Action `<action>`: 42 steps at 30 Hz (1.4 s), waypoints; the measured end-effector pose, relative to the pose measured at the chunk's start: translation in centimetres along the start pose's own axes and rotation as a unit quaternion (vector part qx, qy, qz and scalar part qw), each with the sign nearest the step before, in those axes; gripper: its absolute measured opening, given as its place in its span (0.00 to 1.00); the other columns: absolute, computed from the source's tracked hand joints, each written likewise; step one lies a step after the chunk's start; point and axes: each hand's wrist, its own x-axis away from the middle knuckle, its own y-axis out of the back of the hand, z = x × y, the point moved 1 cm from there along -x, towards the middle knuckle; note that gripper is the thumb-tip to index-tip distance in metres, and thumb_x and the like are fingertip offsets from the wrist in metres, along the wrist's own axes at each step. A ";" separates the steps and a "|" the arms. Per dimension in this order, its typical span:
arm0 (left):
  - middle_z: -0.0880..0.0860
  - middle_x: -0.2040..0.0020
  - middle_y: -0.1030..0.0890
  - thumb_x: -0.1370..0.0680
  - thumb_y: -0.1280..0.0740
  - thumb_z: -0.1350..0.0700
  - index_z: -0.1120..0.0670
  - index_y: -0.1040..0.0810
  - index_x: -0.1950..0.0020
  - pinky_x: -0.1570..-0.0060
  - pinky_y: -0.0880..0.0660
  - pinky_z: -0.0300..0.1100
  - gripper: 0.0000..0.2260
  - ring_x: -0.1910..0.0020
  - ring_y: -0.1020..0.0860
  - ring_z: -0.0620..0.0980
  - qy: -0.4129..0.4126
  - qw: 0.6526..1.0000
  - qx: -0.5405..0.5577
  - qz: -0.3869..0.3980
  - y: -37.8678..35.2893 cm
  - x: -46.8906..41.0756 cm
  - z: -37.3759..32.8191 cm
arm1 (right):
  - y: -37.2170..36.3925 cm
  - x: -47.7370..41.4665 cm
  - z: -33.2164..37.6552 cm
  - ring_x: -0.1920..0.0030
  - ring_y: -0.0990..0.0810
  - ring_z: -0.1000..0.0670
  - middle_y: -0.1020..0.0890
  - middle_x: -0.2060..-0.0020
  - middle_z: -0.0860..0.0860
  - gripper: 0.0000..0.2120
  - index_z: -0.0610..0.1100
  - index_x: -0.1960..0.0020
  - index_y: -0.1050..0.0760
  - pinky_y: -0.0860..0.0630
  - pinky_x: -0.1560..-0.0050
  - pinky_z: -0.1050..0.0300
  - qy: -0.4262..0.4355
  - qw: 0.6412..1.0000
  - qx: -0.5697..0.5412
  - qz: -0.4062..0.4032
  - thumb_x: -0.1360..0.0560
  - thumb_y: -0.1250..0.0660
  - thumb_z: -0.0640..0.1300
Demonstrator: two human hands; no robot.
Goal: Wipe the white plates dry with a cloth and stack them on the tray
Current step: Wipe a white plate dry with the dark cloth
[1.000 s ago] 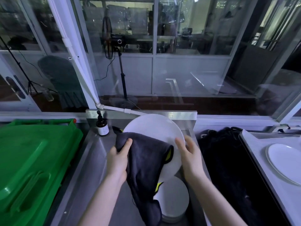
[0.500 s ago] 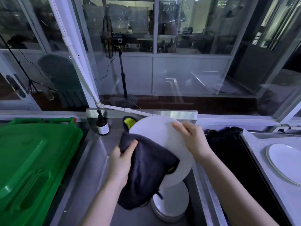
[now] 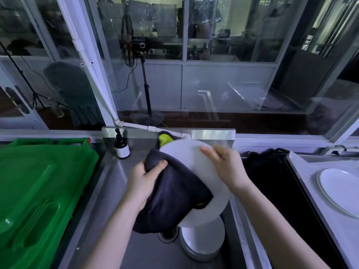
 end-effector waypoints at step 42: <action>0.48 0.68 0.17 0.27 0.26 0.54 0.52 0.19 0.63 0.70 0.29 0.29 0.06 0.69 0.21 0.39 -0.033 0.991 -0.045 0.122 0.0 -0.6 -1.7 | 0.5 -1.8 2.6 0.69 0.40 0.54 0.38 0.72 0.50 0.24 0.46 0.69 0.41 0.43 0.68 0.58 0.103 0.967 0.153 0.178 0.21 0.32 0.51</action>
